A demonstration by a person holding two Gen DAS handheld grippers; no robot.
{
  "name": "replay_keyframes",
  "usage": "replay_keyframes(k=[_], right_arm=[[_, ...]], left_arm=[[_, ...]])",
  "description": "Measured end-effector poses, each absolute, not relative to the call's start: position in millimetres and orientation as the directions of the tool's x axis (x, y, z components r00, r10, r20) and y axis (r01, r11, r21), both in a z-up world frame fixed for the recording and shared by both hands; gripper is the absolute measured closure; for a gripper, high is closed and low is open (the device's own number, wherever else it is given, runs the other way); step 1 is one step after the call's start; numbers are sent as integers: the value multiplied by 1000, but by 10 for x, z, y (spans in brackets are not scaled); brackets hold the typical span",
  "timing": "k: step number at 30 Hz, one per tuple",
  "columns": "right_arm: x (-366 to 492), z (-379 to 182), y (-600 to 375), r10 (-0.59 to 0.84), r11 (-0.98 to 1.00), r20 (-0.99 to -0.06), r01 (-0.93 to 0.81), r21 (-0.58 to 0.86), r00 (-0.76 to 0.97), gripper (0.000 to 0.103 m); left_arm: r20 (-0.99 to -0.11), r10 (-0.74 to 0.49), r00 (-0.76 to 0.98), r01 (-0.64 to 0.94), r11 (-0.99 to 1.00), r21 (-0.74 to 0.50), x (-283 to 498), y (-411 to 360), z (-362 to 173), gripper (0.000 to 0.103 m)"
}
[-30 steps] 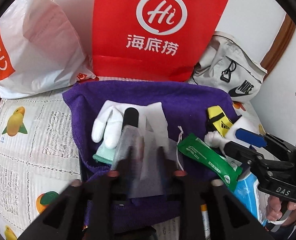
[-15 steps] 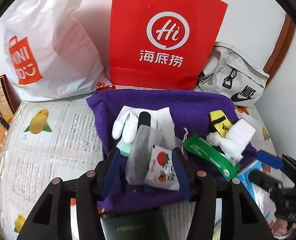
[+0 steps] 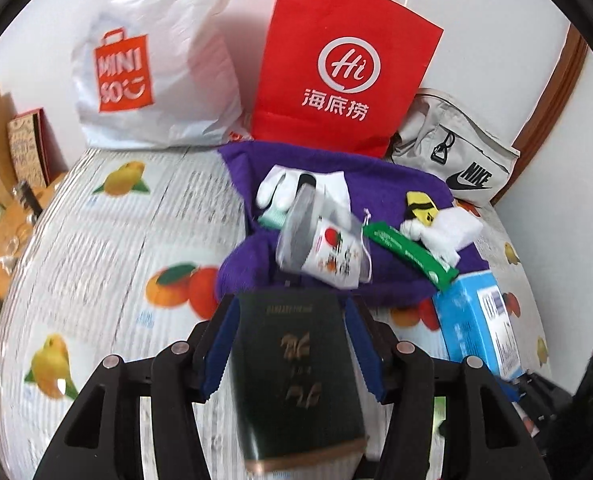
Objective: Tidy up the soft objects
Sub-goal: 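Move both tools back toward the dark green box and the blue tissue box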
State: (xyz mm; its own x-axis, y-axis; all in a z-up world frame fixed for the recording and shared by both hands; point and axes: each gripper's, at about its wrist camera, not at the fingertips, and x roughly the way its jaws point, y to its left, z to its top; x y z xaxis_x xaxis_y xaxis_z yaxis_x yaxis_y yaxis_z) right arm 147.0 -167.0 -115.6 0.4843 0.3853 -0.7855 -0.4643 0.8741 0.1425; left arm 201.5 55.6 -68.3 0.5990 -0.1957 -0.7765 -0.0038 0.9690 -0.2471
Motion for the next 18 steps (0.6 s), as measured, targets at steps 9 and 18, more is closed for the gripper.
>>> replay_keyframes(k=[9, 18], right_arm=[[1234, -1499, -1403, 248, 892, -800, -451, -31, 546, 44], [1134, -1558, -1324, 189, 878, -780, -458, -138, 597, 78]], left_arm=[[-765, -216, 607, 6, 964, -267, 1709, 618, -723, 50], [-773, -209, 598, 36, 971, -234, 1529, 553, -772, 50]])
